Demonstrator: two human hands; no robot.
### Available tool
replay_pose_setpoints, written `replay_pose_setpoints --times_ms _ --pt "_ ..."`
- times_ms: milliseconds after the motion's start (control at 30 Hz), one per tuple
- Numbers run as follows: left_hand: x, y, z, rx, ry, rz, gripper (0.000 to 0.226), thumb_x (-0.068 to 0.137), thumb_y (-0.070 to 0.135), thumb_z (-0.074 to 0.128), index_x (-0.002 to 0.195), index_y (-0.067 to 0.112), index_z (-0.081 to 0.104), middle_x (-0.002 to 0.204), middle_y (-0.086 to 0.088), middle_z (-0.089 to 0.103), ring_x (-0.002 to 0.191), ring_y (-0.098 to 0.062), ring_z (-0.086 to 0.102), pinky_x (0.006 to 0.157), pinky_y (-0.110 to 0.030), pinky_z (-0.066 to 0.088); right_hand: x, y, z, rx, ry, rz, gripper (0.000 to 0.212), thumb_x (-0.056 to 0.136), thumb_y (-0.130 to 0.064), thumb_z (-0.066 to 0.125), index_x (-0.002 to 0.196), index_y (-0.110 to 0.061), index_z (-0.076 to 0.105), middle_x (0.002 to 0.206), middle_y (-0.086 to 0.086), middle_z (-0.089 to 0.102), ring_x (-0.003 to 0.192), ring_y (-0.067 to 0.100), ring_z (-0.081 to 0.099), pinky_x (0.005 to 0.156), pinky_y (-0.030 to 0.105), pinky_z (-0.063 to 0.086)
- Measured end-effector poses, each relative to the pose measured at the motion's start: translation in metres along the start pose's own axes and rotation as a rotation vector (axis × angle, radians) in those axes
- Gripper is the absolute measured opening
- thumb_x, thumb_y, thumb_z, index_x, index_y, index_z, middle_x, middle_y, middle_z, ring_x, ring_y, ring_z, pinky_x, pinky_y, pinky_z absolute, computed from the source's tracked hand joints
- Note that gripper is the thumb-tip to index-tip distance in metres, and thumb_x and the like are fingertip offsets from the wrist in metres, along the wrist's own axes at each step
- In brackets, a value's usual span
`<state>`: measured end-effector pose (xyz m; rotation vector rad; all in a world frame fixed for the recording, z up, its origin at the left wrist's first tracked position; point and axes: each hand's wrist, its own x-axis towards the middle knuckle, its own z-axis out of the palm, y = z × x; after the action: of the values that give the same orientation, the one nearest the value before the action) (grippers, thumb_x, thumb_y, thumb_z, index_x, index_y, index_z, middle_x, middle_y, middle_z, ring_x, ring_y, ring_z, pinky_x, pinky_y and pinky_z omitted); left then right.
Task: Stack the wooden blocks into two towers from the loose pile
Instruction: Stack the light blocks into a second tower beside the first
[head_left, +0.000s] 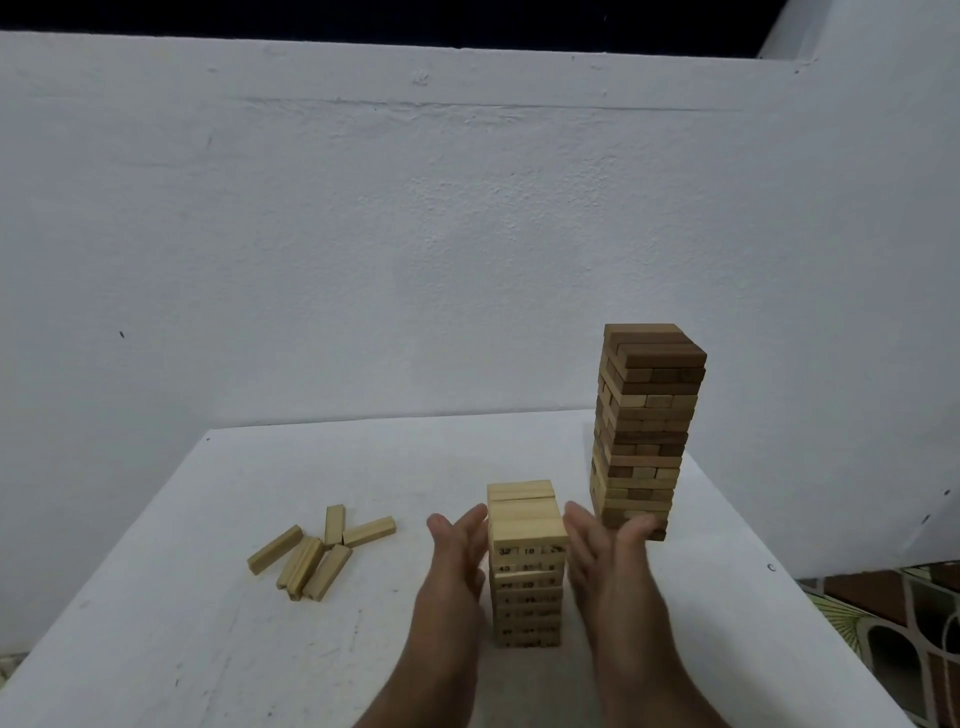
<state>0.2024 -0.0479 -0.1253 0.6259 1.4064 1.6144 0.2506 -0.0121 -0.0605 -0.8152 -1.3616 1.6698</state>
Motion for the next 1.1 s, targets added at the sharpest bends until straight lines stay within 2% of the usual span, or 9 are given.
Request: replay_pose_setpoints --times_ms 33,67,133,233,333,467,567,800,1100 --pt "0.005 -0.001 -0.006 0.003 -0.009 0.010 0.087 0.077 0.084 0.015 0.130 0.032 0.060 0.128 0.006 0.066 0.129 -0.018 0.053 0.115 -0.044 0.033 -0.027 -0.014 -0.066 -0.075 -0.020 -0.013 0.093 0.065 -0.091 0.014 0.131 -0.036 0.051 0.140 -0.009 0.052 0.130 0.012 0.045 0.117 0.047 0.023" --pt "0.009 0.001 -0.013 0.007 -0.022 0.018 0.087 0.079 0.081 0.012 0.129 0.028 0.060 0.127 0.006 0.067 0.129 -0.015 0.054 0.118 -0.043 0.029 -0.031 -0.004 -0.078 0.028 0.042 0.016 0.085 0.072 -0.084 0.014 0.128 -0.033 0.053 0.134 -0.007 0.057 0.125 0.012 0.051 0.114 0.044 0.029" --pt "0.014 0.004 -0.022 0.039 -0.078 0.011 0.088 0.084 0.076 0.006 0.128 0.022 0.060 0.125 0.004 0.068 0.124 -0.014 0.058 0.118 -0.042 0.029 -0.025 0.004 -0.097 -0.096 0.124 0.026 0.060 0.091 -0.063 0.022 0.116 -0.025 0.061 0.113 -0.004 0.070 0.107 0.016 0.064 0.102 0.043 0.045" --pt "0.018 0.010 -0.030 0.081 -0.179 -0.020 0.088 0.088 0.069 0.001 0.129 0.017 0.058 0.124 -0.001 0.069 0.120 -0.016 0.061 0.115 -0.041 0.034 -0.023 0.007 -0.108 -0.293 0.052 -0.024 0.014 0.095 -0.011 0.054 0.094 -0.015 0.067 0.083 0.004 0.073 0.082 0.025 0.069 0.079 0.043 0.056" --pt "0.021 0.014 -0.033 0.075 -0.261 -0.043 0.091 0.091 0.066 -0.001 0.132 0.010 0.057 0.127 -0.009 0.067 0.122 -0.023 0.060 0.114 -0.046 0.033 -0.034 0.016 -0.129 -0.439 -0.108 -0.080 0.032 0.082 0.013 0.058 0.072 -0.015 0.068 0.068 0.014 0.068 0.064 0.027 0.063 0.063 0.039 0.054" --pt "0.026 0.019 -0.035 0.032 -0.337 -0.067 0.096 0.092 0.066 -0.004 0.132 0.003 0.057 0.126 -0.017 0.066 0.121 -0.030 0.060 0.113 -0.048 0.035 -0.041 0.010 -0.122 -0.547 -0.487 0.002 0.031 0.084 0.007 0.058 0.080 -0.016 0.078 0.083 0.003 0.075 0.080 0.014 0.068 0.077 0.023 0.053" --pt "0.027 0.020 -0.032 0.044 -0.382 -0.087 0.097 0.092 0.066 -0.005 0.131 0.005 0.058 0.126 -0.016 0.066 0.121 -0.028 0.061 0.113 -0.047 0.034 -0.039 0.012 -0.113 -0.587 -0.600 0.073 0.035 0.089 0.004 0.058 0.095 -0.024 0.078 0.102 -0.013 0.073 0.103 0.003 0.063 0.093 0.016 0.047" --pt "0.029 0.018 -0.031 0.078 -0.393 -0.099 0.093 0.092 0.064 -0.005 0.129 0.010 0.061 0.125 -0.011 0.067 0.120 -0.024 0.062 0.114 -0.047 0.034 -0.032 0.023 -0.107 -0.450 -0.580 0.132 0.035 0.080 -0.011 0.056 0.099 -0.033 0.077 0.116 -0.011 0.069 0.118 0.011 0.057 0.107 0.037 0.043" --pt "0.021 0.022 -0.026 0.130 -0.363 -0.085 0.078 0.097 0.054 -0.005 0.116 0.023 0.064 0.119 0.002 0.071 0.114 -0.011 0.065 0.097 -0.024 0.045 -0.027 0.031 -0.107 -0.422 -0.539 0.111 0.033 0.078 -0.014 0.057 0.093 -0.034 0.078 0.106 -0.006 0.073 0.107 0.015 0.065 0.097 0.034 0.051"
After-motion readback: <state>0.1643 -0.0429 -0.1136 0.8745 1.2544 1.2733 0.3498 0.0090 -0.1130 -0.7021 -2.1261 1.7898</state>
